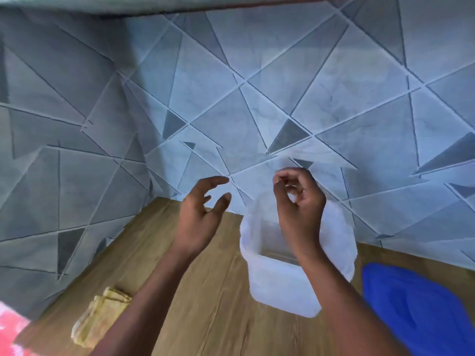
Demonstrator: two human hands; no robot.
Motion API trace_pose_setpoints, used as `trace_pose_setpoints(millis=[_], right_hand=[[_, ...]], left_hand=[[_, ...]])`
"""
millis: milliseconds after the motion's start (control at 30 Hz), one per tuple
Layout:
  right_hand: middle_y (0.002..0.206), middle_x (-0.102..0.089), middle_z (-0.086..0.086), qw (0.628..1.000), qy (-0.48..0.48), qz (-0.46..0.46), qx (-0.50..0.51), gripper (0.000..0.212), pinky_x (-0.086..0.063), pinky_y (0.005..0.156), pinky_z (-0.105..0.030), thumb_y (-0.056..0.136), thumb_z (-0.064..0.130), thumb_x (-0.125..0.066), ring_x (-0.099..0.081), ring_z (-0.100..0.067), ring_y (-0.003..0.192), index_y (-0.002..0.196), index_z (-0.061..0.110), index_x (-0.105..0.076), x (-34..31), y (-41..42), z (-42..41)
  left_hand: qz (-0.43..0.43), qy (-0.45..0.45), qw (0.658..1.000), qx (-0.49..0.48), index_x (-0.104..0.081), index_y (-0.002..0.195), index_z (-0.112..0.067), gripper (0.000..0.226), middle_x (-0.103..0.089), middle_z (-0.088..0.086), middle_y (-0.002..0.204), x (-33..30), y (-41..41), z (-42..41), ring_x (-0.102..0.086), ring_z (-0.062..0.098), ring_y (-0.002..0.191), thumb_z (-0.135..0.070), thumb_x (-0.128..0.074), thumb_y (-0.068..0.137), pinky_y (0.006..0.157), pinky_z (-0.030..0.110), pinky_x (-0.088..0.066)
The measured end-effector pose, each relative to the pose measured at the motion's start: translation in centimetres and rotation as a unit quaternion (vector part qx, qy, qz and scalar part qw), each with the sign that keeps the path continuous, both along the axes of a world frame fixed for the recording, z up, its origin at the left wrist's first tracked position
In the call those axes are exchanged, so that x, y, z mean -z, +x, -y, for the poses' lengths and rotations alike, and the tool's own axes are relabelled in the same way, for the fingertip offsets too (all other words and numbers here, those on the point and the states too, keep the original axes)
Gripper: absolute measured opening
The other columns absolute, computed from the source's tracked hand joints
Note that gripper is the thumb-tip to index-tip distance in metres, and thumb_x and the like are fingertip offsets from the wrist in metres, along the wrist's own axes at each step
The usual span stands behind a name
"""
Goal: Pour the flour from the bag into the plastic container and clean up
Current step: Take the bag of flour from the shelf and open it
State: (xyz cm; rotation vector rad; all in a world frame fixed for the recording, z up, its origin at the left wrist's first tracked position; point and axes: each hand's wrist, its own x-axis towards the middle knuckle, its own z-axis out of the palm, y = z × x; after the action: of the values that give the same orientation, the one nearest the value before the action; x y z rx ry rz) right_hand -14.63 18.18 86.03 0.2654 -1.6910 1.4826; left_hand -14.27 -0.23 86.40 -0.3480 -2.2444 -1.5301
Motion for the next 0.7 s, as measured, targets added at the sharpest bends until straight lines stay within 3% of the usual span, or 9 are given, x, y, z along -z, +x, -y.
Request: trace_pose_setpoints(millis=[100, 233, 300, 367, 467, 600, 700], right_hand=[[0.091, -0.069, 0.013, 0.997, 0.012, -0.052, -0.049, 0.009, -0.052, 0.075, -0.020, 0.091, 0.020, -0.063, -0.068, -0.016, 0.086, 0.094, 0.028, -0.066, -4.7, -2.5, 5.1], [0.090, -0.070, 0.013, 0.992, 0.044, -0.103, -0.066, 0.009, -0.052, 0.072, -0.017, 0.090, 0.013, -0.064, -0.068, -0.013, 0.087, 0.092, 0.022, -0.067, -10.6, -5.7, 11.5], [0.091, -0.071, 0.011, 0.988, 0.057, -0.114, -0.082, 0.009, -0.058, 0.070, -0.024, 0.091, 0.011, -0.065, -0.068, -0.012, 0.089, 0.092, 0.019, -0.068, -13.5, -7.2, 14.6], [0.086, -0.071, 0.009, 0.987, 0.056, -0.095, -0.116, 0.007, -0.062, 0.071, -0.039, 0.089, 0.010, -0.066, -0.069, -0.015, 0.086, 0.090, 0.017, -0.069, -16.4, -8.4, 17.3], [0.074, -0.070, 0.003, 0.981, 0.049, -0.101, -0.156, 0.006, -0.059, 0.072, -0.053, 0.086, 0.011, -0.066, -0.069, -0.021, 0.074, 0.082, 0.011, -0.070, -20.6, -10.1, 20.9], [0.073, -0.068, 0.008, 0.970, 0.075, -0.157, -0.168, 0.008, -0.059, 0.071, -0.052, 0.085, 0.007, -0.067, -0.067, -0.017, 0.072, 0.079, 0.011, -0.070, -25.7, -11.7, 25.1], [0.070, -0.067, 0.010, 0.967, 0.117, -0.172, -0.150, 0.006, -0.059, 0.071, -0.041, 0.083, 0.009, -0.069, -0.068, -0.015, 0.069, 0.078, 0.013, -0.070, -29.8, -13.3, 27.8]], left_hand=[[-0.050, -0.008, 0.998, -0.025, -0.066, 0.123, -0.025, 0.026, -0.064, -0.015, 0.127, -4.2, -1.5, 4.3, -0.056, 0.000, 0.123, -0.021, -0.064, 0.098, 0.106, 0.036, -0.049], [-0.135, -0.015, 0.990, -0.047, -0.066, 0.121, -0.022, 0.023, -0.068, -0.012, 0.124, -10.6, -4.4, 10.7, -0.062, 0.005, 0.118, -0.020, -0.065, 0.098, 0.102, 0.042, -0.052], [-0.171, -0.016, 0.983, -0.062, -0.066, 0.120, -0.022, 0.023, -0.069, -0.010, 0.121, -13.8, -5.9, 13.9, -0.065, 0.011, 0.114, -0.021, -0.064, 0.097, 0.099, 0.047, -0.054], [-0.197, -0.009, 0.978, -0.071, -0.067, 0.117, -0.020, 0.022, -0.070, -0.007, 0.117, -16.5, -7.2, 16.6, -0.066, 0.014, 0.111, -0.019, -0.065, 0.096, 0.096, 0.049, -0.055], [-0.243, -0.010, 0.966, -0.091, -0.068, 0.112, -0.016, 0.019, -0.072, -0.007, 0.110, -20.0, -8.9, 20.3, -0.069, 0.012, 0.103, -0.013, -0.067, 0.093, 0.091, 0.045, -0.057], [-0.316, -0.023, 0.939, -0.133, -0.068, 0.109, -0.018, 0.020, -0.072, -0.009, 0.106, -25.1, -11.1, 24.4, -0.067, 0.006, 0.100, -0.018, -0.063, 0.089, 0.082, 0.029, -0.057], [-0.367, -0.052, 0.909, -0.189, -0.065, 0.112, -0.016, 0.025, -0.068, -0.003, 0.111, -30.3, -13.7, 27.3, -0.063, 0.012, 0.103, -0.016, -0.063, 0.087, 0.087, 0.032, -0.053]])
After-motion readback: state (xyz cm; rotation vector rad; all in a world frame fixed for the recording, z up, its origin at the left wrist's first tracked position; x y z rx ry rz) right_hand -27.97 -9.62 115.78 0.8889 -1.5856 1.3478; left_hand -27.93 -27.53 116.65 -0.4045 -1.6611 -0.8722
